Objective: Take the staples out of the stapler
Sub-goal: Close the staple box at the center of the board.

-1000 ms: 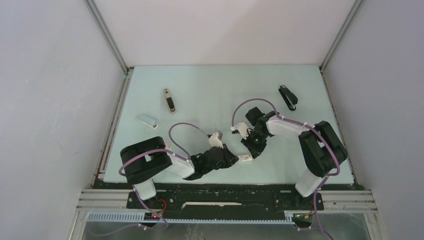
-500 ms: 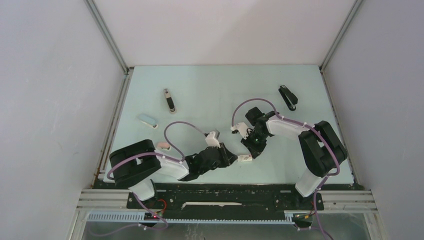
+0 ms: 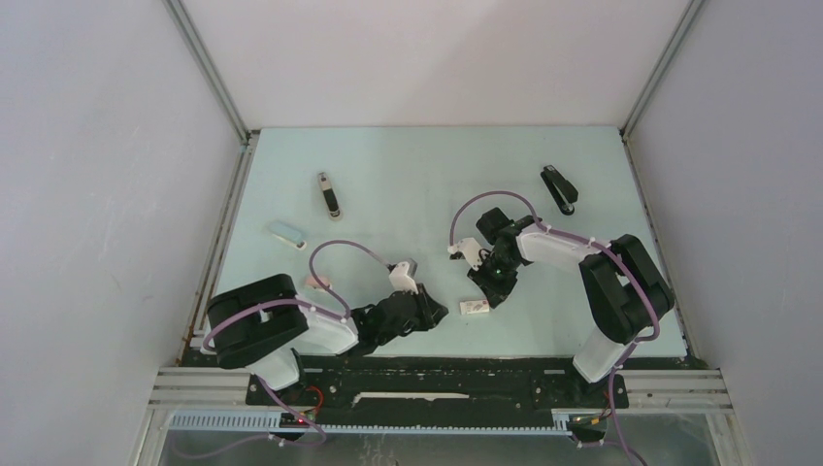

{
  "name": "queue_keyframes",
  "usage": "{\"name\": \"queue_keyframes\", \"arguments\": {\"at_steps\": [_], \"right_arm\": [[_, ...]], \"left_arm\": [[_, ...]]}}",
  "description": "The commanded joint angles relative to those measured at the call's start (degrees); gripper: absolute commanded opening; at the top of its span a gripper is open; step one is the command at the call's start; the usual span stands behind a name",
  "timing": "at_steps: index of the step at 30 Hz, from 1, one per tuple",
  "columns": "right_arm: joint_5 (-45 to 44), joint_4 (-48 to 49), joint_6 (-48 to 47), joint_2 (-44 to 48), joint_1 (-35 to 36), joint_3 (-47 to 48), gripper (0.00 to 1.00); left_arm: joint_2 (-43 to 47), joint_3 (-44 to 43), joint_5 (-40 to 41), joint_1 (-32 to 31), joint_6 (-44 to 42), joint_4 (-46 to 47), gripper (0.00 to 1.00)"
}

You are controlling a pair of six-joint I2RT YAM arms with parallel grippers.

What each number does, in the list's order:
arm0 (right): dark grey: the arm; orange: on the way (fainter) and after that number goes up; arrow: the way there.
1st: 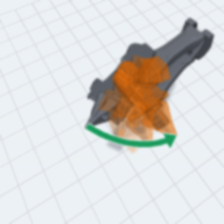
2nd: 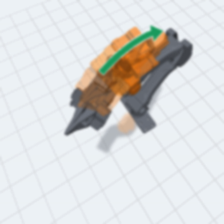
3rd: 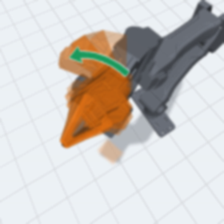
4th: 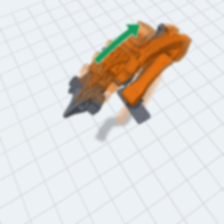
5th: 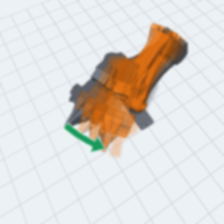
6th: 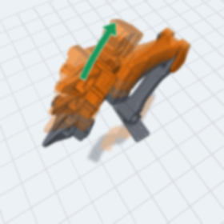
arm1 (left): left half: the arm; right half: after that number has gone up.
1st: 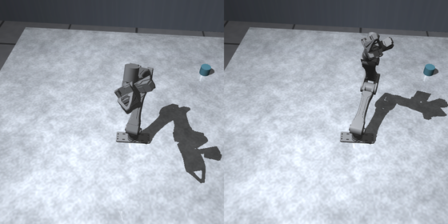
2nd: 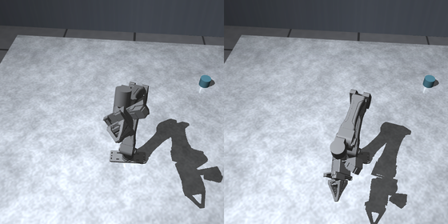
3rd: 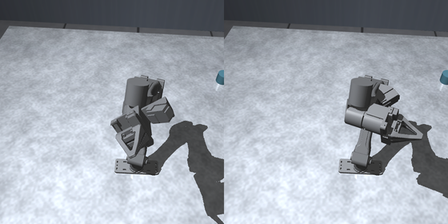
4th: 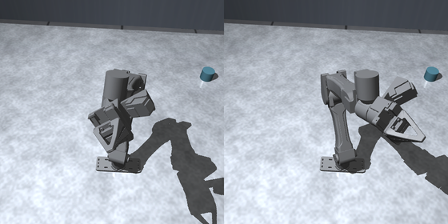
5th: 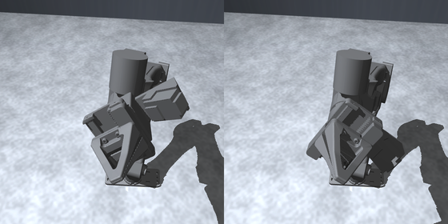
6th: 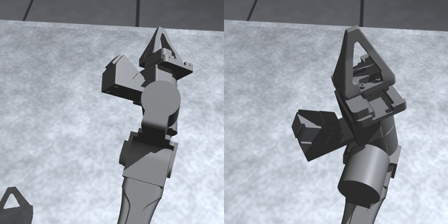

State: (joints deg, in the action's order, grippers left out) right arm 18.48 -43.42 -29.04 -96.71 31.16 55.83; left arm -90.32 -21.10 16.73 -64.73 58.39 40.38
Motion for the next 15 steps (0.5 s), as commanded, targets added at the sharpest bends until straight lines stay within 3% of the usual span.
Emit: {"name": "queue_keyframes", "arguments": {"at_steps": [1,15], "right_arm": [[-0.7,3.1,-0.6,-1.7,0.2,0.3,0.24],[-0.7,3.1,-0.5,-1.9,0.6,0.3,0.24]], "left_arm": [[0.3,0.1,1.0,0.1,-1.7,2.3,0.17],[-4.3,-5.6,-0.5,-1.7,-2.3,-1.4,0.14]]}}
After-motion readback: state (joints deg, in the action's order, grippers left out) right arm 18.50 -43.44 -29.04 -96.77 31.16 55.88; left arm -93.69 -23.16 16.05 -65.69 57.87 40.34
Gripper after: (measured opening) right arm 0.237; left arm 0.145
